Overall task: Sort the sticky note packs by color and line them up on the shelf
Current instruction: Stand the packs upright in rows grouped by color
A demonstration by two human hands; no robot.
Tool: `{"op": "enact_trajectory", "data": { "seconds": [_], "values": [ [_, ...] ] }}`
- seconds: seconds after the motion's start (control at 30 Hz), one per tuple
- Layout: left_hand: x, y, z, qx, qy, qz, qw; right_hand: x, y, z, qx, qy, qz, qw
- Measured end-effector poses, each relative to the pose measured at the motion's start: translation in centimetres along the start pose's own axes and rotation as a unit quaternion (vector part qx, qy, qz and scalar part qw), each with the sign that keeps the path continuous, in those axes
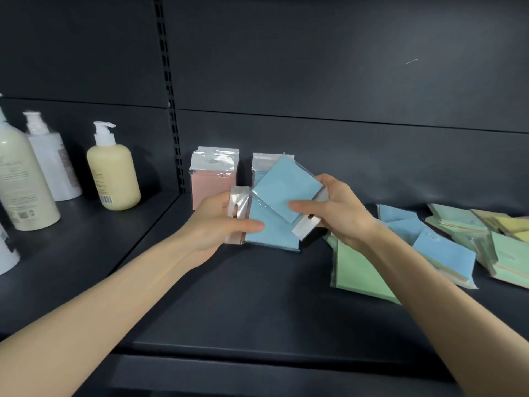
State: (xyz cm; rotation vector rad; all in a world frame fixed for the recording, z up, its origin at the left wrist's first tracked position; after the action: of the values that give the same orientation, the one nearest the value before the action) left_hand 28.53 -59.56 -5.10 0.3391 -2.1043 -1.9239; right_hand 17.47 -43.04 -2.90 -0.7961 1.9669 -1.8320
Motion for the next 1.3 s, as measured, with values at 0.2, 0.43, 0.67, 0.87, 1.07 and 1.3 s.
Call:
{"op": "enact_trajectory", "data": {
  "seconds": [0.2,0.43,0.67,0.87,1.07,1.3],
  "values": [
    [2.1,0.1,0.1,-0.129,-0.009,-0.05,0.99,2.0,-0.8,-0.6,0.091,0.043,-0.005,0.995],
    [3.5,-0.2,-0.4,-0.148,0.069,-0.013,0.986,3.3,-0.5,-0.9,0.029,0.062,-0.009,0.998],
    [3.7,-0.9,-1.7,-0.117,0.149,0.028,0.981,2.5,0.1,-2.0,-0.012,0.054,-0.02,0.998],
    [3.7,-1.3,-1.5,-0.096,0.15,0.039,0.983,1.8,0.3,-1.8,-0.015,0.044,-0.046,0.998],
    [3.9,-2.0,-1.3,-0.07,0.142,0.018,0.987,1.9,0.8,-1.0,-0.021,0.033,-0.043,0.998],
    [4.4,-2.8,-1.3,-0.024,0.134,-0.024,0.99,2.1,1.1,-0.9,-0.048,0.031,-0.021,0.998]
  ]
}}
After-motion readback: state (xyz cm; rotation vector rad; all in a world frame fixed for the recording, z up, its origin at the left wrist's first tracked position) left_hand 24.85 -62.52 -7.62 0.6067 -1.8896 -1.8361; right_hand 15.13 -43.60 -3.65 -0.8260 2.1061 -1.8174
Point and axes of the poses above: each hand's wrist, its own x-axis towards the middle knuckle, its own z-axis out of the palm, y = z × x, the point moved 2 cm from there along x, towards the middle knuckle, and after that the axes turned 3 degrees about x, right-handed, at the moved point
